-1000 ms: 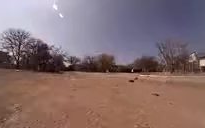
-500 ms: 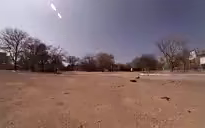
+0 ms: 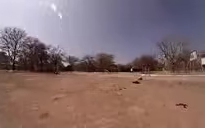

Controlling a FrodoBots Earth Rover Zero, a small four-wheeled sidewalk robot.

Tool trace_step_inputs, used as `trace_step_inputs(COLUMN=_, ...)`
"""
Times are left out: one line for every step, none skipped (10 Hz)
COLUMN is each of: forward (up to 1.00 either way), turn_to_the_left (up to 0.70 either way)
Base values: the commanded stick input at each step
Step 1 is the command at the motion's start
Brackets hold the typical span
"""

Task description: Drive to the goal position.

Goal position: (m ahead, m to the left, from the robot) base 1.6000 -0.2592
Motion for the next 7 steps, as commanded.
trace_step_inputs(forward=1.0, turn_to_the_left=0.0)
trace_step_inputs(forward=1.0, turn_to_the_left=0.0)
trace_step_inputs(forward=1.0, turn_to_the_left=0.0)
trace_step_inputs(forward=1.0, turn_to_the_left=0.0)
trace_step_inputs(forward=1.0, turn_to_the_left=0.0)
trace_step_inputs(forward=1.0, turn_to_the_left=0.0)
trace_step_inputs(forward=1.0, turn_to_the_left=0.0)
